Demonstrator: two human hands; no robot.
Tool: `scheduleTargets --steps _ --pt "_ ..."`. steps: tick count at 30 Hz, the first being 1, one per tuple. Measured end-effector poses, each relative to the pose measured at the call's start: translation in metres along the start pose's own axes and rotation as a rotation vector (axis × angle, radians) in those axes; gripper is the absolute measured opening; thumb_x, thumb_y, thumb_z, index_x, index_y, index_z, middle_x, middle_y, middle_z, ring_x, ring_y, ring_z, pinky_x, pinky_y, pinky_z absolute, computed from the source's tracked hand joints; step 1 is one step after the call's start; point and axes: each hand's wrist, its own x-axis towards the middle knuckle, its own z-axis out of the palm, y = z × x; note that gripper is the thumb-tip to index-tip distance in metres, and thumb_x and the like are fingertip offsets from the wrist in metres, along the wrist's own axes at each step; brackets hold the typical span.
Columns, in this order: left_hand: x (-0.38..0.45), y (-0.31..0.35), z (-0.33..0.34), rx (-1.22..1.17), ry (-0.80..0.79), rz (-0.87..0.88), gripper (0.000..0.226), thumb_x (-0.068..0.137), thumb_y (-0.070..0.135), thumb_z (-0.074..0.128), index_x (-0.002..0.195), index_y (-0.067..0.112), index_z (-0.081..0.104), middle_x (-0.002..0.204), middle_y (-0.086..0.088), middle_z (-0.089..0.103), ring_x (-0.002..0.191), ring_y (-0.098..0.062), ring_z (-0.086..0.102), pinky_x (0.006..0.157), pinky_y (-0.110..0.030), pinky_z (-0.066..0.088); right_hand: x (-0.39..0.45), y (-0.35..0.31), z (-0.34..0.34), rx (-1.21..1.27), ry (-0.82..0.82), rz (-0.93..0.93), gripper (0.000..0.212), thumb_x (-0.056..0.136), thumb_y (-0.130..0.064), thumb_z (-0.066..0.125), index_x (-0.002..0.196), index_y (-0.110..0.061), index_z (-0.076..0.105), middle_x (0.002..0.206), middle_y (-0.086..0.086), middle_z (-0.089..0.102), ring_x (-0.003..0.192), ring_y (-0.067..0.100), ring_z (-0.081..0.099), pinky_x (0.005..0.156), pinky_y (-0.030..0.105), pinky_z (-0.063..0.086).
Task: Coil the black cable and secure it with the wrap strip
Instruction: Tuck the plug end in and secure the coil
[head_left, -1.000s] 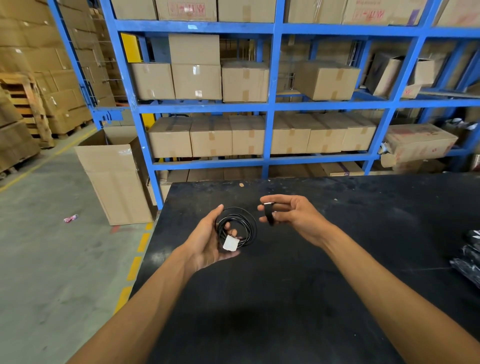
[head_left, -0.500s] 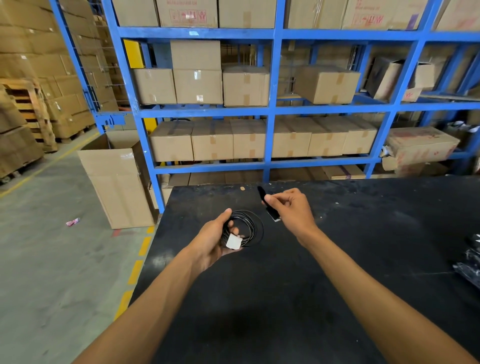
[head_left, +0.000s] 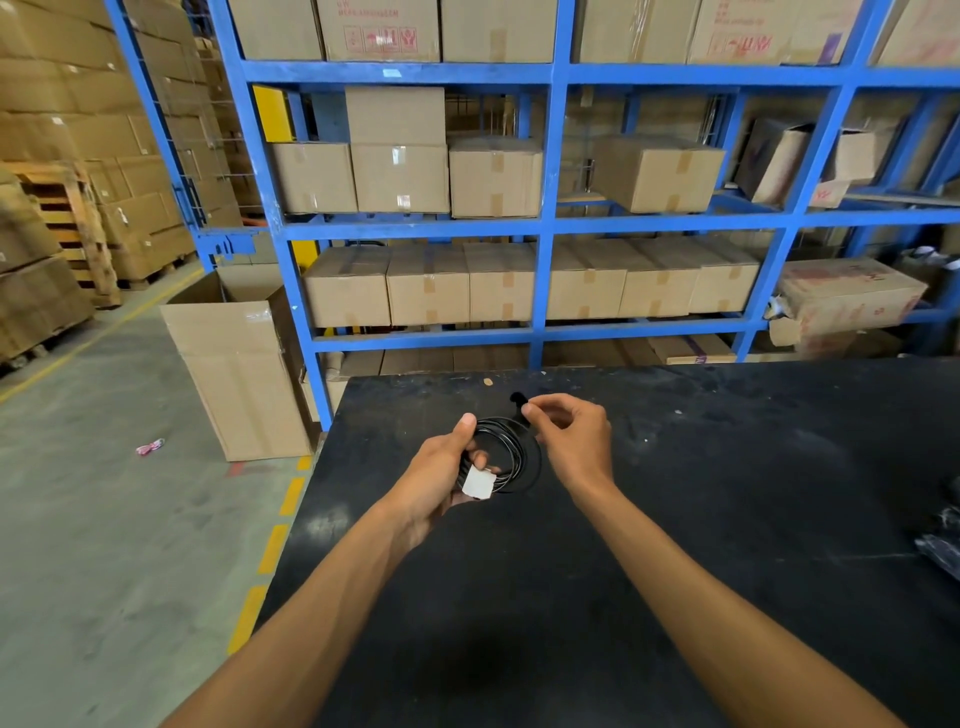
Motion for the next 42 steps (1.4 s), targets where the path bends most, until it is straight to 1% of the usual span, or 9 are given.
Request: scheduleTargets --steps 4,9,16,23,25,28,35,39,42 --pt "-0.001 -0.001 -0.001 0.007 -0.007 0.008 0.054 0.098 0.052 0.04 0.056 0.026 0.064 0.064 0.005 0.061 0.082 -0.015 0.071 0.076 -0.033 0.054 -0.003 0.002 0.002 0.062 -0.117 0.054 0.01 0.086 -0.024 0.076 0.08 -0.032 0.074 0.078 -0.008 0.076 0.077 0.007 0.073 0.069 0.021 0.058" --pt "0.001 -0.001 -0.006 0.027 0.017 0.027 0.05 0.096 0.055 0.042 0.063 0.025 0.063 0.067 0.003 0.061 0.082 -0.017 0.069 0.071 -0.031 0.054 -0.005 -0.001 0.005 0.291 -0.266 0.207 0.006 0.09 -0.019 0.071 0.09 -0.019 0.077 0.085 0.0 0.079 0.084 0.013 0.075 0.074 0.025 0.059" --pt "0.001 -0.006 -0.01 0.085 0.024 0.002 0.051 0.097 0.057 0.035 0.109 0.023 0.071 0.101 0.0 0.078 0.093 -0.013 0.072 0.073 -0.027 0.054 -0.002 -0.01 0.001 0.368 -0.425 0.284 0.016 0.095 -0.013 0.063 0.099 -0.002 0.073 0.085 0.007 0.075 0.08 0.013 0.072 0.074 0.025 0.058" --pt "0.0 -0.004 -0.009 0.089 0.026 0.029 0.052 0.099 0.049 0.039 0.106 0.01 0.071 0.101 -0.009 0.077 0.092 -0.017 0.071 0.077 -0.027 0.052 -0.005 -0.011 0.005 0.412 -0.45 0.41 0.011 0.094 -0.011 0.064 0.096 -0.002 0.07 0.08 0.008 0.071 0.073 0.014 0.067 0.06 0.022 0.051" --pt "0.001 -0.003 -0.008 0.075 0.043 0.039 0.052 0.099 0.047 0.041 0.093 0.005 0.07 0.098 -0.013 0.075 0.088 -0.021 0.068 0.077 -0.029 0.05 -0.006 -0.011 0.006 0.404 -0.465 0.424 0.009 0.094 -0.011 0.063 0.094 -0.007 0.071 0.073 0.002 0.071 0.067 0.01 0.065 0.057 0.02 0.049" --pt "0.002 -0.003 -0.008 0.059 0.056 0.056 0.046 0.099 0.045 0.044 0.071 0.013 0.062 0.088 -0.013 0.067 0.079 -0.02 0.063 0.072 -0.029 0.049 -0.006 -0.011 0.003 0.354 -0.496 0.349 0.013 0.096 -0.014 0.061 0.095 -0.009 0.073 0.069 -0.003 0.071 0.06 0.003 0.063 0.054 0.016 0.048" --pt "0.003 0.001 -0.01 0.015 0.064 0.062 0.044 0.098 0.043 0.047 0.066 0.015 0.062 0.078 -0.008 0.063 0.063 -0.012 0.062 0.059 -0.025 0.049 -0.004 -0.018 -0.001 0.245 -0.371 0.185 0.011 0.093 -0.015 0.066 0.094 -0.01 0.076 0.08 0.002 0.075 0.072 0.011 0.068 0.076 0.033 0.056" --pt "0.004 0.002 -0.006 0.056 0.089 0.065 0.046 0.098 0.045 0.046 0.064 0.017 0.063 0.077 -0.007 0.065 0.063 -0.011 0.062 0.058 -0.024 0.049 -0.009 -0.021 0.002 0.104 -0.23 -0.047 0.004 0.087 -0.019 0.073 0.088 -0.019 0.077 0.079 -0.005 0.077 0.075 0.005 0.072 0.072 0.022 0.058" --pt "0.005 0.003 -0.005 0.065 0.118 0.066 0.047 0.097 0.045 0.047 0.065 0.014 0.062 0.08 -0.012 0.066 0.072 -0.019 0.061 0.069 -0.031 0.049 -0.017 -0.021 0.005 0.041 -0.155 -0.264 0.003 0.085 -0.02 0.076 0.086 -0.019 0.078 0.076 -0.01 0.076 0.075 0.002 0.072 0.068 0.017 0.057"
